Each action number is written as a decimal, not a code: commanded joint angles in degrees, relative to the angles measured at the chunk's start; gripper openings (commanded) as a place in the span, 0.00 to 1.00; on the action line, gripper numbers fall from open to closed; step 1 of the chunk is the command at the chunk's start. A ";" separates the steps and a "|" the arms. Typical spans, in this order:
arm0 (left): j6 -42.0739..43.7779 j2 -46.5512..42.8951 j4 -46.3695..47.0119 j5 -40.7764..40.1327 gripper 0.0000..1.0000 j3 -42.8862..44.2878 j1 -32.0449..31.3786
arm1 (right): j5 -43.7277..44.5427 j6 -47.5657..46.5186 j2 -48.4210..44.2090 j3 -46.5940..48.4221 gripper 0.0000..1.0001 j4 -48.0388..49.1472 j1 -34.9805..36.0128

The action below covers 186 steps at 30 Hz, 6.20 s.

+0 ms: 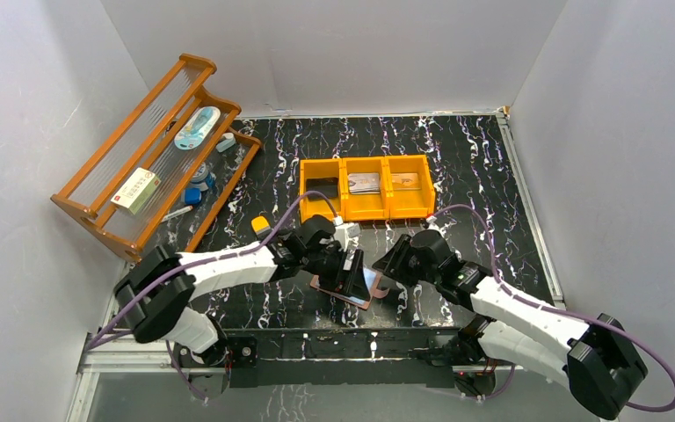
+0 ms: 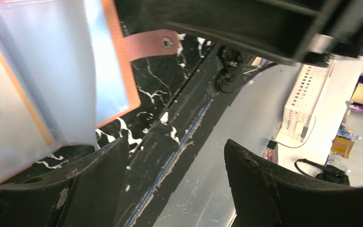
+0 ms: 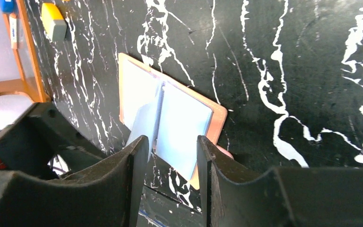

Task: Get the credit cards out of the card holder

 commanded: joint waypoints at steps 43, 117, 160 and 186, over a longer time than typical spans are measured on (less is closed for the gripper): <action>5.31 2.52 -16.95 -17.76 0.74 4.25 4.14 | -16.23 -4.65 23.90 3.19 0.46 13.33 -0.41; -3.97 -39.29 -34.84 -36.58 0.94 -9.17 19.43 | 12.22 -7.84 48.07 37.53 0.42 -14.67 19.53; 5.14 -8.31 9.86 1.08 0.85 -12.88 16.62 | -23.72 3.39 44.08 1.63 0.40 41.14 2.25; 3.15 -7.27 12.14 9.04 0.76 -12.10 12.81 | -22.55 3.41 34.44 3.46 0.52 34.07 1.19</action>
